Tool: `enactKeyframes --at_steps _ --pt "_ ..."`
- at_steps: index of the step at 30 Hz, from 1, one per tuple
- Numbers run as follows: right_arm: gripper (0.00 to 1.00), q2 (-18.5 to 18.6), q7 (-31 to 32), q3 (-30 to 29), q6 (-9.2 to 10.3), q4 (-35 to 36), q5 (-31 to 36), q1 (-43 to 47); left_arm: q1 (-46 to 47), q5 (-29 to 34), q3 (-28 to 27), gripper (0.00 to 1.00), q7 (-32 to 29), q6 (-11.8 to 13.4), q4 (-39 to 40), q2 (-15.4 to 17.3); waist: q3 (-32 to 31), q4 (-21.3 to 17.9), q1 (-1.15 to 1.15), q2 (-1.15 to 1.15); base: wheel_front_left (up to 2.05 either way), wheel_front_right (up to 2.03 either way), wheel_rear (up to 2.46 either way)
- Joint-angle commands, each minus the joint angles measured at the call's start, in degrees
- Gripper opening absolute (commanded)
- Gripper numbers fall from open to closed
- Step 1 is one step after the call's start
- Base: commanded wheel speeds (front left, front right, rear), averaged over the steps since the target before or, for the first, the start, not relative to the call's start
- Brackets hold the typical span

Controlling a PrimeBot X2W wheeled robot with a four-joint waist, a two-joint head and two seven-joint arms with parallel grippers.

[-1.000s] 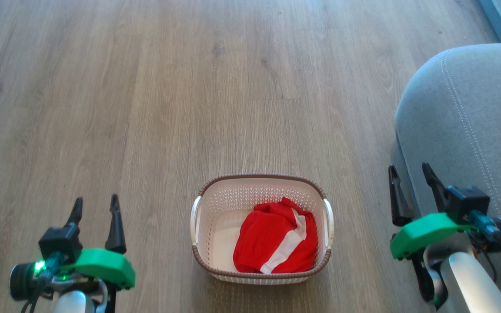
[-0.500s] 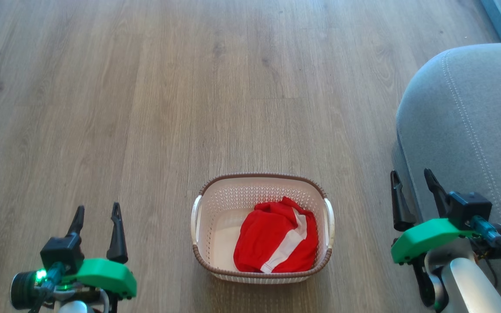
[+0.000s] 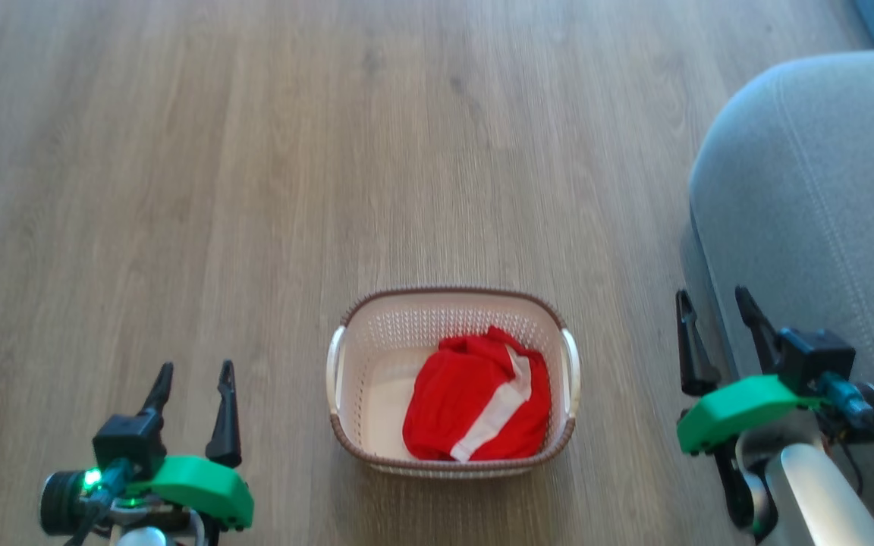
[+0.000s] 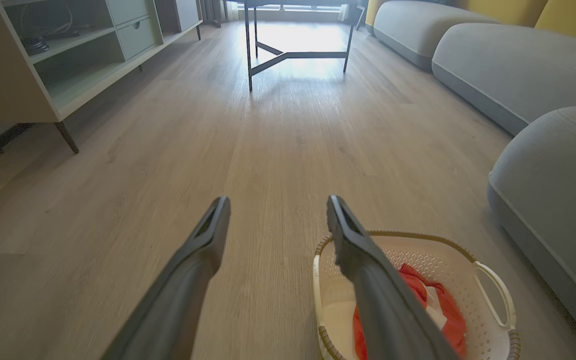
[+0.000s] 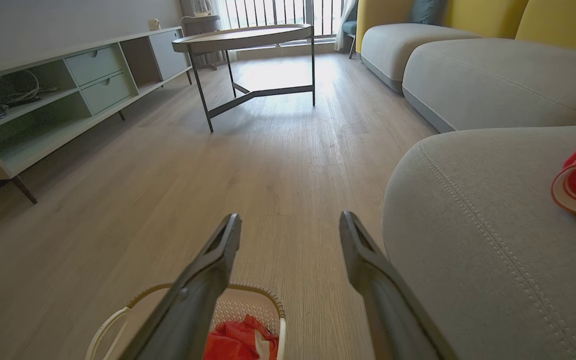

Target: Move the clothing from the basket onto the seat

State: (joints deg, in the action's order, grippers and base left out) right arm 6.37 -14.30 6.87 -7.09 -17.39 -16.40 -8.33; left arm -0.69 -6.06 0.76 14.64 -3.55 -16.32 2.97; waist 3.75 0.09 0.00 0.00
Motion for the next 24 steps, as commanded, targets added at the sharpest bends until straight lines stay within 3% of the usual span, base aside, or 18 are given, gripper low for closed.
enactKeyframes --at_steps 1,11,24 --pt "1.0 -0.08 -0.7 0.98 -0.4 2.55 0.5 -2.94 2.72 0.14 -1.3 1.0 0.36 -0.22 0.96 0.02 1.78 -0.6 0.0 0.0 0.0 0.0 0.0" --pt "1.0 -0.7 -0.7 1.06 -0.4 6.65 1.06 -8.55 7.62 0.91 1.35 1.0 0.36 -2.12 -3.26 -0.05 12.07 -3.3 0.0 0.0 0.0 0.0 0.0" --pt "1.0 -2.81 -0.7 3.0 -0.4 9.94 1.64 -15.04 18.76 1.88 12.0 1.0 0.36 -3.86 -12.56 0.74 25.75 -7.24 0.0 0.0 0.0 0.0 0.0"
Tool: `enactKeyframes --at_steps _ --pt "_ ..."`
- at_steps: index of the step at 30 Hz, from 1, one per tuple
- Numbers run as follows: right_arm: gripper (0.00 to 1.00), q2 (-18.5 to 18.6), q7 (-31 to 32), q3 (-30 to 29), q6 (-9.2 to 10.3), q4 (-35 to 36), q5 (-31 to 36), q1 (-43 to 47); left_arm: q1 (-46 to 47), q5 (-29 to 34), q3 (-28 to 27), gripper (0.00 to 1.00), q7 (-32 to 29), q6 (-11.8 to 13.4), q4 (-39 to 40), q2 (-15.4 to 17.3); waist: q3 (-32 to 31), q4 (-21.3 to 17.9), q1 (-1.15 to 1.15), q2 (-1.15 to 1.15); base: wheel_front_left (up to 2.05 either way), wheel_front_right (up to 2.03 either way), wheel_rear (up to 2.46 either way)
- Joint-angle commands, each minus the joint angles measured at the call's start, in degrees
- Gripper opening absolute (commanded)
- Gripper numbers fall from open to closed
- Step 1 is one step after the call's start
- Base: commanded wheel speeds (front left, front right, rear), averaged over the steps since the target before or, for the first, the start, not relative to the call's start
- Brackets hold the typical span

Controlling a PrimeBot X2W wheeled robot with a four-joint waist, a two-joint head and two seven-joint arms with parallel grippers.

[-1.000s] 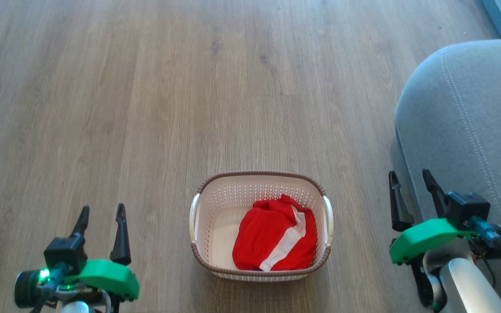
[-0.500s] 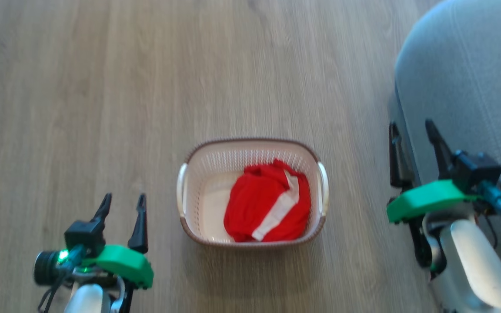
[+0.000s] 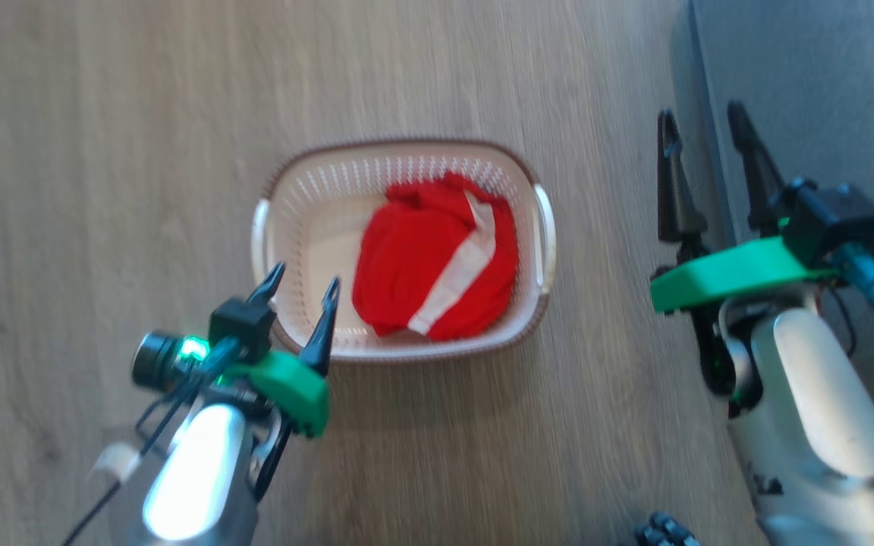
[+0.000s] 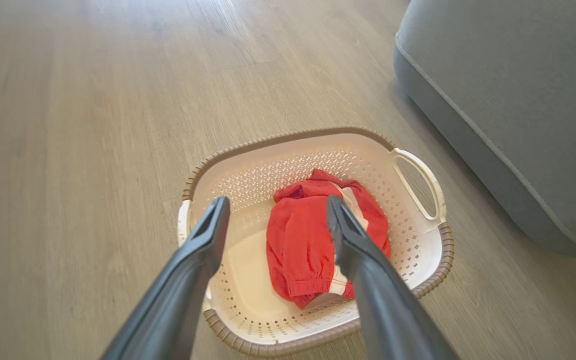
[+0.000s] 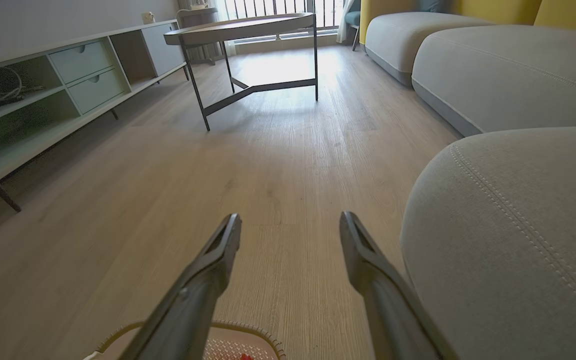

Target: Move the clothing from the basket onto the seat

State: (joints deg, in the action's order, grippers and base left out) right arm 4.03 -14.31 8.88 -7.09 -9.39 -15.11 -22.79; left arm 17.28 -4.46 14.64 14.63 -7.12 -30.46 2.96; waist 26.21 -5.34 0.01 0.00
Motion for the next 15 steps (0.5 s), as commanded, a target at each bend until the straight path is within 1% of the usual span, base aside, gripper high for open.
enactKeyframes --at_steps 1,9,12,13,15 --pt "1.0 -0.59 -0.69 1.1 -0.4 2.15 0.38 -1.17 1.89 0.14 -0.86 1.0 0.37 -0.31 0.88 0.97 4.42 -2.17 -0.01 0.0 0.0 0.0 0.0" --pt "1.0 -1.08 -0.69 1.42 -0.4 3.97 0.55 -4.63 10.71 -2.75 8.63 1.0 0.37 -0.35 -4.15 2.79 12.32 -4.66 -0.01 0.0 0.0 0.0 0.0" --pt "1.0 -1.12 -0.69 1.98 -0.4 5.23 -0.58 -5.81 14.26 -3.44 11.38 1.0 0.37 -0.35 -6.4 3.8 15.02 -5.82 -0.01 0.0 0.0 0.0 0.0" --pt "1.0 -1.13 -0.69 2.55 -0.4 6.16 -1.4 -6.61 16.69 -3.81 12.77 1.0 0.37 -0.35 -8.03 4.58 16.79 -6.67 -0.01 0.0 0.0 0.0 0.0" --pt "1.0 -1.13 -0.69 3.21 -0.4 7.11 -2.15 -7.42 19.09 -4.12 13.86 1.0 0.37 -0.35 -9.79 5.38 18.59 -7.62 -0.01 0.0 0.0 0.0 0.0"
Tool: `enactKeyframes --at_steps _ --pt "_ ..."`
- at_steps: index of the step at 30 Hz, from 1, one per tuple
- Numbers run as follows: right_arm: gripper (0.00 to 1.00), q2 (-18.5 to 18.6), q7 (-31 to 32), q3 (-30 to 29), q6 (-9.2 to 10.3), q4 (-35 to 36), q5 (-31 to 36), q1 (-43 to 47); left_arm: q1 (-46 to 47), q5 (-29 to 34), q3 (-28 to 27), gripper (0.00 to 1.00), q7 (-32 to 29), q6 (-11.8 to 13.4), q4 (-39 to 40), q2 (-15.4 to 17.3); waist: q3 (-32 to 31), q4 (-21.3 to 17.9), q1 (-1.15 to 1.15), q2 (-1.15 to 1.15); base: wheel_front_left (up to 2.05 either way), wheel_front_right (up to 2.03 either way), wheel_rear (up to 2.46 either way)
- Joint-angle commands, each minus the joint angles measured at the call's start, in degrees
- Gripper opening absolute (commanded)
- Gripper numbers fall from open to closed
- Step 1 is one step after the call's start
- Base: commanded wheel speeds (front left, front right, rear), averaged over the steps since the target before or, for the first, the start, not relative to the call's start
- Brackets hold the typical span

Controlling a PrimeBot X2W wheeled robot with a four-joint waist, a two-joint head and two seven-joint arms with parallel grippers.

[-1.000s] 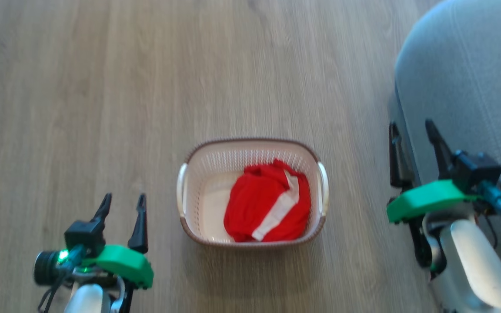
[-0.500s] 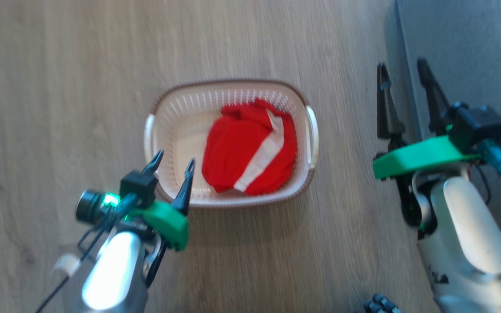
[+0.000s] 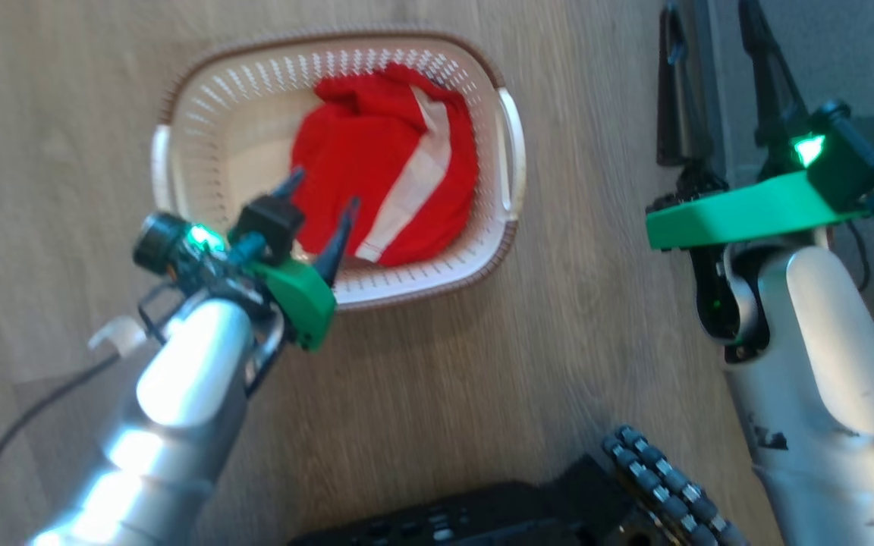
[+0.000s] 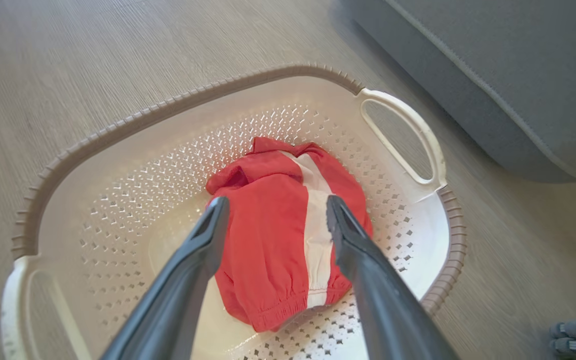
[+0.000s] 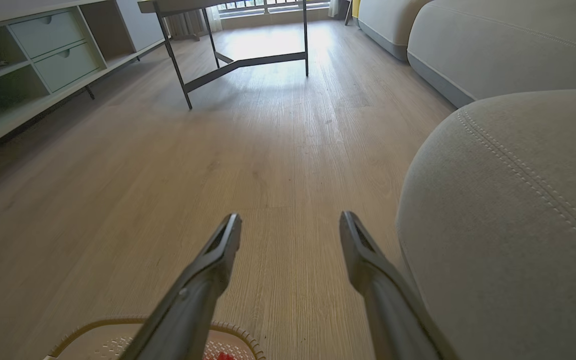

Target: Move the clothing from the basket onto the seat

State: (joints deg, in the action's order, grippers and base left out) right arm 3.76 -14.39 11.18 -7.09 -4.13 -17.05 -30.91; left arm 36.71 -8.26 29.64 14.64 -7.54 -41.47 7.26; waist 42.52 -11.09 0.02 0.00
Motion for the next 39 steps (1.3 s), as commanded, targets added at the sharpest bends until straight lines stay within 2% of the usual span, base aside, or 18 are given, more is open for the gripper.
enactKeyframes --at_steps 1,9,16,23,32,39 --pt "1.0 -0.87 -0.61 1.24 -0.4 2.32 -0.59 0.29 0.82 -0.43 -0.63 1.0 0.36 0.06 0.42 1.52 3.15 -2.36 -0.02 0.0 0.0 0.0 0.0" --pt "1.0 -0.88 -0.61 2.7 -0.4 5.53 -3.78 -1.86 9.95 0.43 4.56 1.0 0.36 0.06 -5.79 5.07 9.71 -6.6 -0.02 0.0 0.0 0.0 0.0" --pt "1.0 -0.88 -0.61 2.89 -0.4 6.81 -6.1 -1.7 18.05 2.55 7.56 1.0 -1.02 0.15 -13.95 6.7 13.58 -9.7 -0.02 0.0 0.0 0.0 0.0" --pt "1.0 -0.88 -0.61 2.48 -0.4 7.49 -6.99 -0.5 23.09 4.39 9.74 1.0 -2.78 0.48 -20.58 5.71 14.86 -9.92 -0.02 0.0 0.0 0.0 0.0" --pt "1.0 -0.88 -0.61 1.88 -0.4 7.82 -7.63 1.14 26.74 4.66 10.33 1.0 -5.59 2.82 -27.01 5.25 15.81 -9.65 -0.02 0.0 0.0 0.0 0.0" --pt "1.0 -0.88 -0.61 1.36 -0.4 8.23 -7.7 2.57 27.99 3.61 10.64 1.0 -8.07 2.2 -29.75 4.15 16.5 -9.29 -0.02 0.0 0.0 0.0 0.0"
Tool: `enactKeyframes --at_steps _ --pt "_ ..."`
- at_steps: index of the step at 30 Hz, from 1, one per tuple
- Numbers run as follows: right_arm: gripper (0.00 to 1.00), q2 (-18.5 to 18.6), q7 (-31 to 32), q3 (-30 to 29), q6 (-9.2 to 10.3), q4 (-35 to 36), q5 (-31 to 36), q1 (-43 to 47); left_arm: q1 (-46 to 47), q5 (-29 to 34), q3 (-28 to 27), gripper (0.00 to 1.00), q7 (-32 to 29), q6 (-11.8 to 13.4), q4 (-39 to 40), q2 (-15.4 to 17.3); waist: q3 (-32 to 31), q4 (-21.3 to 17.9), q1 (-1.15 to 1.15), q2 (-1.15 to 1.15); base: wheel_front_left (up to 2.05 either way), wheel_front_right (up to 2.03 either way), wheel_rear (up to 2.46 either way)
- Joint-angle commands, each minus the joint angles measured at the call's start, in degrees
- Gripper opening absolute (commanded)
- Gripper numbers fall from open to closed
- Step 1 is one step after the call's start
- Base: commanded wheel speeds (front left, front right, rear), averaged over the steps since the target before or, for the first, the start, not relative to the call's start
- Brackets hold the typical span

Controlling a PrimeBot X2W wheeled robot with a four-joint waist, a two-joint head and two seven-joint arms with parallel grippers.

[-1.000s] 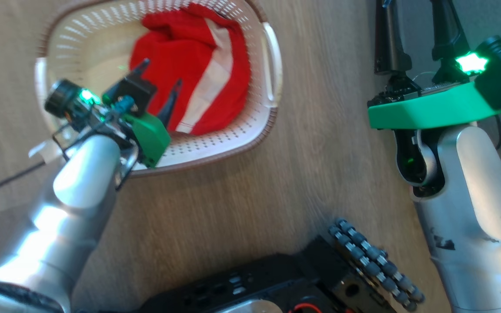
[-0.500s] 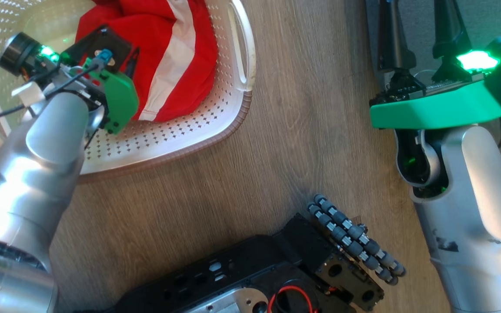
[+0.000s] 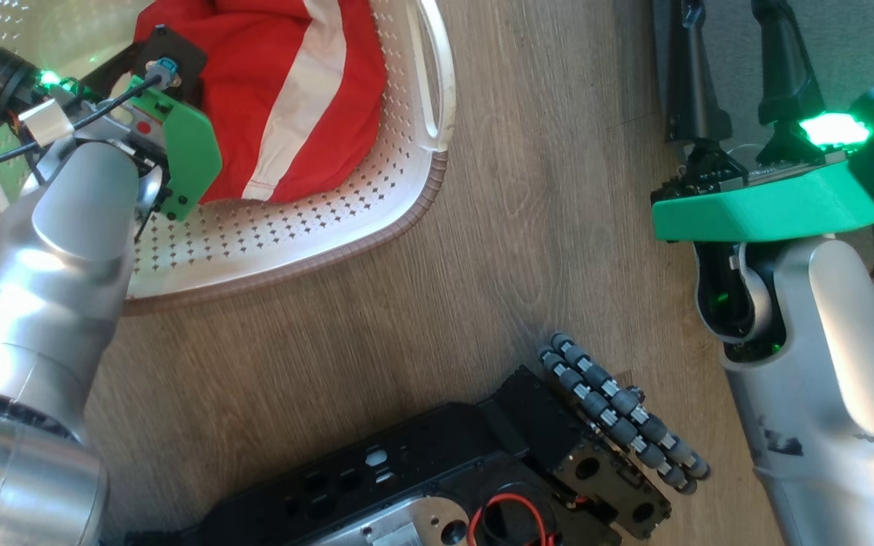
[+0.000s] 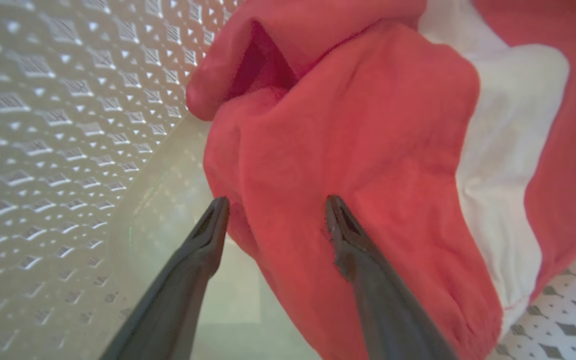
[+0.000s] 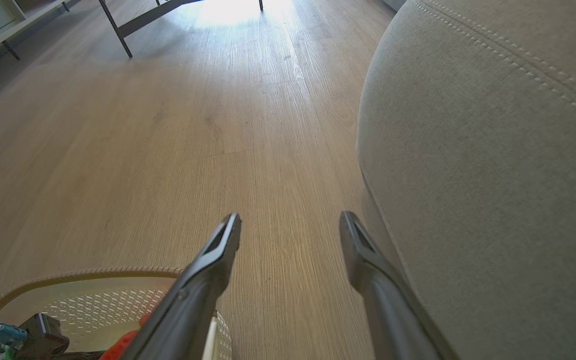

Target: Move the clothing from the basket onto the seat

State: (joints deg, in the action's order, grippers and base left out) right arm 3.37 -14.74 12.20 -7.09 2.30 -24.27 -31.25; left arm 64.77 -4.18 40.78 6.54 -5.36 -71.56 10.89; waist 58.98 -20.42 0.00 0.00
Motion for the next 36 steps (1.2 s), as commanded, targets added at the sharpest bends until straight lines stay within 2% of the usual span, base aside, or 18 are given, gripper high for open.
enactKeyframes --at_steps 1,5,6,7,8,18,24,36 --pt "1.0 -0.49 -0.26 0.28 -0.4 1.84 -0.52 3.02 -0.02 -0.69 -0.44 1.0 -0.17 -0.21 0.14 0.35 0.13 0.1 0.0 0.0 0.0 0.0 0.0" --pt "1.0 -0.49 -0.26 0.21 -0.4 1.87 -0.62 3.12 -0.07 -1.74 -0.33 1.0 -0.22 -0.96 -0.41 -0.31 0.43 0.36 0.0 0.0 0.0 0.0 0.0" --pt "1.0 -0.49 -0.26 0.2 -0.4 1.83 -0.63 3.03 -0.09 -2.02 -0.33 0.94 -0.04 -1.1 -0.51 -0.41 0.45 0.4 0.0 0.0 0.0 0.0 0.0" --pt "1.0 -0.49 -0.26 0.17 -0.4 1.75 -0.63 2.88 -0.11 -2.22 -0.24 0.42 0.2 -1.23 -0.58 -0.53 0.48 0.46 0.0 0.0 0.0 0.0 0.0" --pt "1.0 -0.49 -0.26 0.15 -0.4 1.69 -0.63 2.67 -0.13 -2.41 -0.15 0.0 0.81 -1.35 -0.59 -0.63 0.48 0.5 0.0 0.0 0.0 0.0 0.0" --pt "1.0 -0.49 -0.26 0.38 -0.4 0.82 -0.27 -0.32 -0.18 -3.87 0.4 0.0 6.18 -1.71 -0.01 -1.55 -1.58 0.24 0.0 0.0 0.0 0.0 0.0" --pt "1.0 -0.49 -0.26 -0.13 -0.4 -0.38 1.06 -1.28 -2.3 -5.35 -0.12 0.0 8.1 -1.7 2.43 -2.35 -5.48 1.05 0.0 0.0 0.0 0.0 0.0" --pt "1.0 -0.49 -0.26 -1.64 -0.4 -2.91 4.84 -0.21 -8.21 -8.47 -2.95 0.0 8.44 -1.64 15.92 -3.25 -13.82 4.95 0.0 0.0 0.0 0.0 0.0"
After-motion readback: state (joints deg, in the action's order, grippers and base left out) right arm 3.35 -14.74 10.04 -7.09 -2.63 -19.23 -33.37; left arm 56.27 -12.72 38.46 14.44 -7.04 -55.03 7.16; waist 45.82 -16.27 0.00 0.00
